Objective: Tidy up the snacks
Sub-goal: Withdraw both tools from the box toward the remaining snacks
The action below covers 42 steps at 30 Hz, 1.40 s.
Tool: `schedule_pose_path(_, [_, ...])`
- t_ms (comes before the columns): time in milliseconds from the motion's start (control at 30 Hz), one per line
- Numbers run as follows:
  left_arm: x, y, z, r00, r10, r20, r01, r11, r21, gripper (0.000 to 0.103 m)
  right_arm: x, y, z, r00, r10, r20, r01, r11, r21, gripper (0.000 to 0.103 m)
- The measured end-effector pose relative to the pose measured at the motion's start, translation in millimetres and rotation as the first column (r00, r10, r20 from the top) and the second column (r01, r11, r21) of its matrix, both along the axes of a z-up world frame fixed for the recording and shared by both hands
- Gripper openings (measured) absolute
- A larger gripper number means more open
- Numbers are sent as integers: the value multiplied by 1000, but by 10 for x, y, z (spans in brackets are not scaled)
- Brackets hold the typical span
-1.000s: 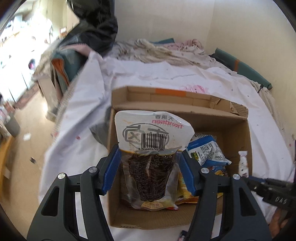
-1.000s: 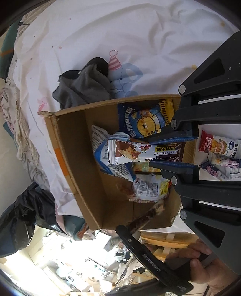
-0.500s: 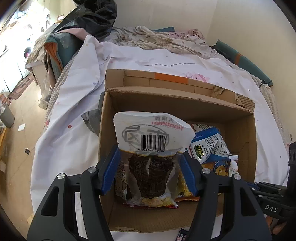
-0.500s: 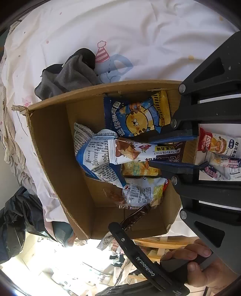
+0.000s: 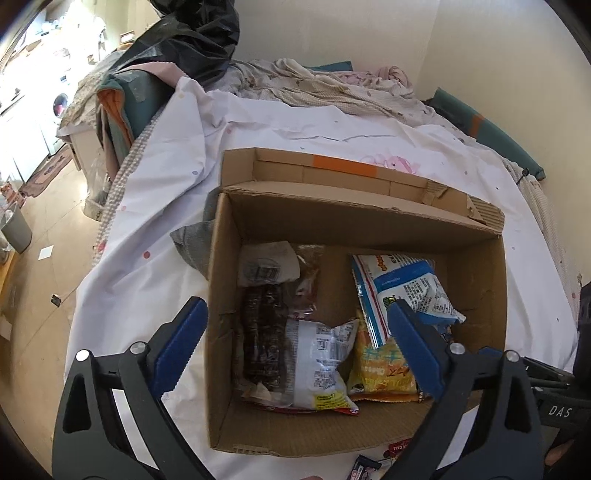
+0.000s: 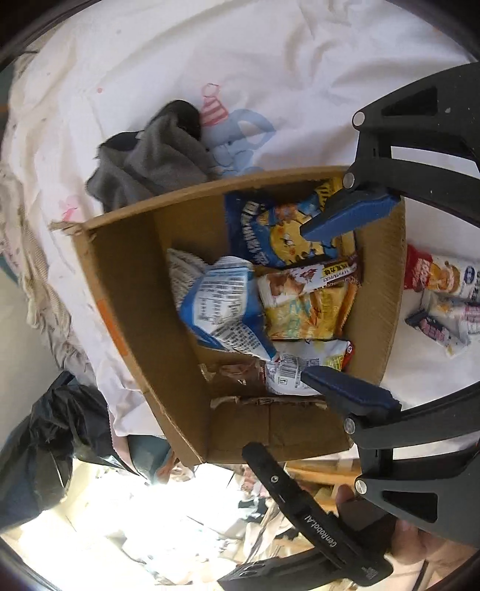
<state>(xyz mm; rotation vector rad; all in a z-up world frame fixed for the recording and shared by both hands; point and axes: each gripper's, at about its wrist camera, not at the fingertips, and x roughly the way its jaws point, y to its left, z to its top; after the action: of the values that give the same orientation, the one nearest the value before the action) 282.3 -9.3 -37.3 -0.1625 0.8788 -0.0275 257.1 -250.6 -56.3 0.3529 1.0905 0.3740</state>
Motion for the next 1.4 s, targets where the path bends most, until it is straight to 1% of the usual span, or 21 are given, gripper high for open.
schedule_pose_path(100, [-24,22,25,1000,-10,4,10,1000,-6,96,-3,6,0,1000,2,-4,-2,1000,-4,73])
schedule_pose_path(267, [-104,18,87,999,-13,31,13,1000,20,96,4,12,28,1000,-8,3,8,1000,-5,73])
schedule_pose_path(500, [-204,24,181,999,-21,50,20,999,25,96,-50,-26,74,999,-30,10,30,1000,2,73])
schedule_pose_path(667, [-332,23,237,997,-35,70,31,998,60,96,-127,-36,96,999,-36,13,36,999,6,73])
schedule_pose_path(767, [-421,60,252,997,-23,76,17,997,72,96,-162,-42,118,999,-36,17,36,999,8,73])
schedule_pose_path(833, [-476,85,256,997,-12,75,5,996,85,96,-208,-44,145,999,-36,23,36,999,10,73])
schedule_pose_path(1233, [-828,134,273,999,-1,54,-3,997,82,96,-490,-130,280,998,-53,39,52,998,19,73])
schedule_pose_path(1400, [-977,168,284,999,-3,45,-1,997,83,96,-628,-145,244,998,-58,22,57,998,22,73])
